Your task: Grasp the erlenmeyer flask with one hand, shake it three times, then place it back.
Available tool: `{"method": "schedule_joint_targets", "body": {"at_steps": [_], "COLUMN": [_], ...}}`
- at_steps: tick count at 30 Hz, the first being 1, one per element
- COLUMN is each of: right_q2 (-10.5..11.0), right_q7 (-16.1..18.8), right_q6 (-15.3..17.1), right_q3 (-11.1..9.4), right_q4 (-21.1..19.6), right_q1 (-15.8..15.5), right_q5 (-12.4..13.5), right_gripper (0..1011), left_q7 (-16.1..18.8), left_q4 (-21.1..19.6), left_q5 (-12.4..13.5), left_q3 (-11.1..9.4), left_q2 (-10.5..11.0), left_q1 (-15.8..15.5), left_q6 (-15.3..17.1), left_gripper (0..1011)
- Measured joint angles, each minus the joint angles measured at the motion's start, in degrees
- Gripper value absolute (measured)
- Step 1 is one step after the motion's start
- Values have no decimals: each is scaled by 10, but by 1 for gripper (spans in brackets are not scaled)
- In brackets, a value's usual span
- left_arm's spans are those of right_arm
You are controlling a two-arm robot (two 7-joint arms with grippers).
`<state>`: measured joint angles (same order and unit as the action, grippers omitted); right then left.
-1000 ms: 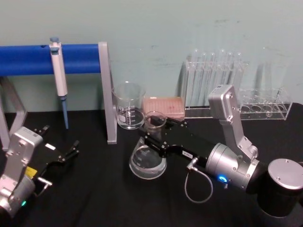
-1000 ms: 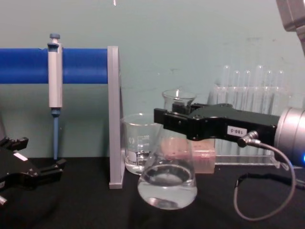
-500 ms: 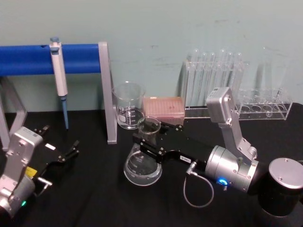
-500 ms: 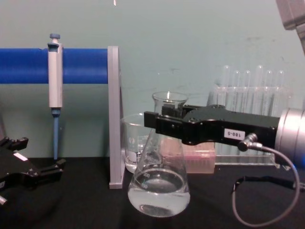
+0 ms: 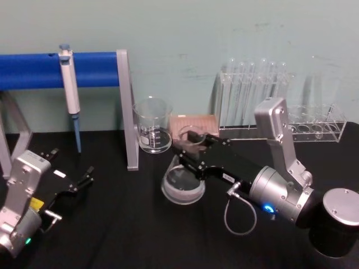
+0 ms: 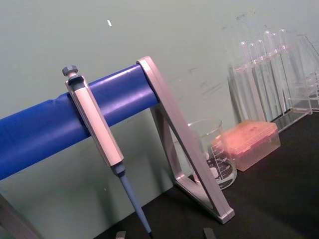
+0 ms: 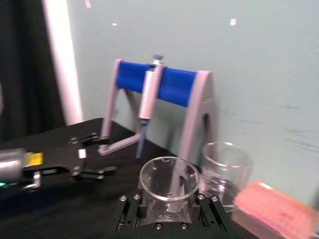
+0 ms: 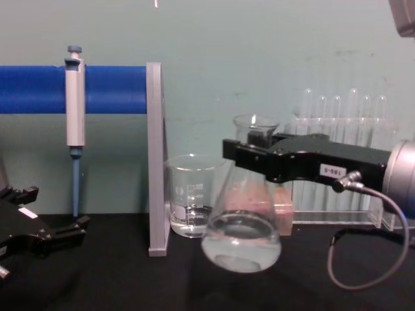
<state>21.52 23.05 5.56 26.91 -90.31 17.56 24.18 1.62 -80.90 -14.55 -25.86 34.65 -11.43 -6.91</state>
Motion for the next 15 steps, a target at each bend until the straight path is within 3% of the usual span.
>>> {"method": "schedule_joint_targets", "body": {"at_steps": [15], "right_q2": [-29], "right_q7": [-97], "right_q6": [2], "right_q3": [-40], "right_q4": [-7], "right_q1": [-26], "right_q5": [-55], "right_gripper": [457], "left_q7": [0], "left_q4": [0], "left_q5": [0], "left_q3": [0], "left_q2": [0], "left_q1": [0], "left_q6": [0], "left_gripper": [1001]}}
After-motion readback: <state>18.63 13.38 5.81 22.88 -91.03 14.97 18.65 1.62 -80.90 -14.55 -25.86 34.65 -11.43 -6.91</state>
